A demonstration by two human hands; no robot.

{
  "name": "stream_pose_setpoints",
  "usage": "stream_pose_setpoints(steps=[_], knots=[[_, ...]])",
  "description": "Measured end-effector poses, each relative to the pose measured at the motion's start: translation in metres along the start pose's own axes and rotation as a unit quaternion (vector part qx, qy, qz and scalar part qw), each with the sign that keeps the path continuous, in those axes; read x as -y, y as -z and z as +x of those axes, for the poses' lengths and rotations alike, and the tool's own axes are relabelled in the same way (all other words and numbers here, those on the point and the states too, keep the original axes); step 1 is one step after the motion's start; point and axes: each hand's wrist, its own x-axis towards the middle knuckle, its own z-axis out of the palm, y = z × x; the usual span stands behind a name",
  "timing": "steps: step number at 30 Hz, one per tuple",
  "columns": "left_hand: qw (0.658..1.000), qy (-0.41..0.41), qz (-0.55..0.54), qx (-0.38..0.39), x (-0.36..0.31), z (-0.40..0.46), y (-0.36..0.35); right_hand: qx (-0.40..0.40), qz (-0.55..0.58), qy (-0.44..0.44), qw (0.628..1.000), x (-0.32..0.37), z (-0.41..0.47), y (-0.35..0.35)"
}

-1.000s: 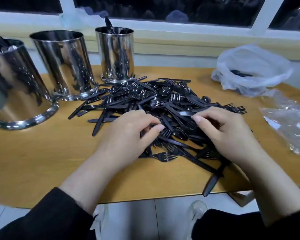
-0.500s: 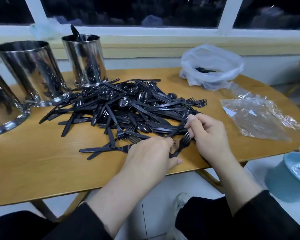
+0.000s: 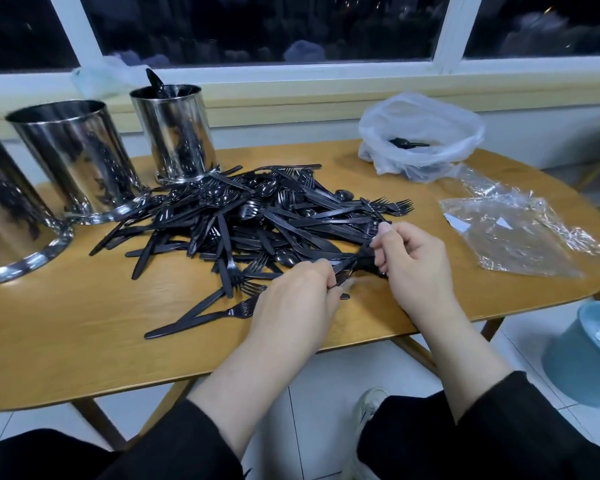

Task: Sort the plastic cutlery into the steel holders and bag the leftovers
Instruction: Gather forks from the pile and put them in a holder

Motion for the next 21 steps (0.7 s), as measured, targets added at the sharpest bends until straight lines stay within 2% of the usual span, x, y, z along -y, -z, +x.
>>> stream_pose_setpoints(steps=[3,5,7,10,15,18,21], knots=[[0.999,-0.021,-0.01,-0.049,0.005,-0.006,0.013,-0.044,0.007,0.005,0.999,0.004,-0.006,0.003],[0.993,-0.035,-0.042,-0.108,0.014,-0.012,0.025,-0.044,-0.016,0.012,0.999,0.004,-0.01,0.004],[0.981,-0.03,-0.078,-0.173,0.031,-0.021,0.038,-0.014,-0.053,0.024,0.998,0.001,-0.014,0.004],[0.972,0.013,-0.092,-0.216,0.066,-0.036,0.047,0.071,-0.121,0.071,0.988,-0.001,-0.025,-0.005],[0.966,0.08,-0.118,-0.214,0.106,-0.049,0.044,0.176,-0.188,0.217,0.941,0.003,-0.037,-0.04],[0.974,0.073,-0.108,-0.187,0.105,-0.048,0.04,0.207,-0.225,0.223,0.926,0.011,-0.045,-0.064],[0.978,0.068,-0.087,-0.176,0.107,-0.047,0.04,0.223,-0.322,0.214,0.895,0.017,-0.053,-0.08]])
